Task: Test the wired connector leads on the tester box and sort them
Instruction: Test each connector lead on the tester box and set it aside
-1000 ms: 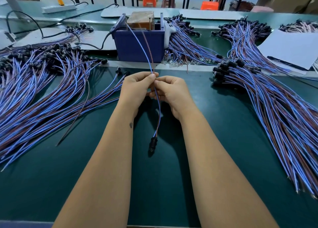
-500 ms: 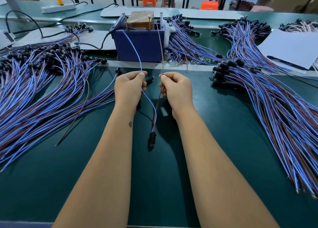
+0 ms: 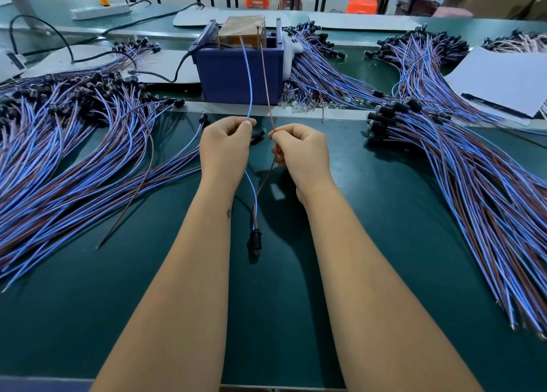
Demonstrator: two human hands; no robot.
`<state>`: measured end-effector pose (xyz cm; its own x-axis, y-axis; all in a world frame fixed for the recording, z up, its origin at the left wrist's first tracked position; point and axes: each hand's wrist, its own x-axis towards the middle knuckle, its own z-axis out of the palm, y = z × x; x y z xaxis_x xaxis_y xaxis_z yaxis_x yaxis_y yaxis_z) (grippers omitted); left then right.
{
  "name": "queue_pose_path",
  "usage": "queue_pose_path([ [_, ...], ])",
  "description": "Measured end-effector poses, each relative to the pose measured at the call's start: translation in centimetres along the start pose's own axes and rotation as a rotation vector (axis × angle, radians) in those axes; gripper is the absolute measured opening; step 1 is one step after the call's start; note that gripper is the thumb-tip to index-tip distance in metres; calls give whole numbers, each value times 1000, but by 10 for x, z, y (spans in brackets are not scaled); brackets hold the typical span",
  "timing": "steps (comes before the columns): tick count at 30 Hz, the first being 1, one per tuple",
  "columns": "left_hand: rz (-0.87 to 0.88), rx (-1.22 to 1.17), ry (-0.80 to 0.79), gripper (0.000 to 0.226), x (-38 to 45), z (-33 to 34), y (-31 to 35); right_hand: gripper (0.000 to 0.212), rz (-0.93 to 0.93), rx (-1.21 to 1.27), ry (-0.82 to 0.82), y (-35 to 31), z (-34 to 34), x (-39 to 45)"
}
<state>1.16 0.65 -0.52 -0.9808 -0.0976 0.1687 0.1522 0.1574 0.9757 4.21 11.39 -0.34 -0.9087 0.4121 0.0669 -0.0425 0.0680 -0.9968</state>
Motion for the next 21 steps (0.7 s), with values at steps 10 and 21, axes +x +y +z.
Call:
queue_pose_path([
  [10, -54, -4, 55, 23, 2, -2, -3, 18, -20, -47, -38, 1, 0, -2],
  [21, -101, -52, 107, 22, 9, -1, -7, 16, -28, -48, -50, 1, 1, -2],
])
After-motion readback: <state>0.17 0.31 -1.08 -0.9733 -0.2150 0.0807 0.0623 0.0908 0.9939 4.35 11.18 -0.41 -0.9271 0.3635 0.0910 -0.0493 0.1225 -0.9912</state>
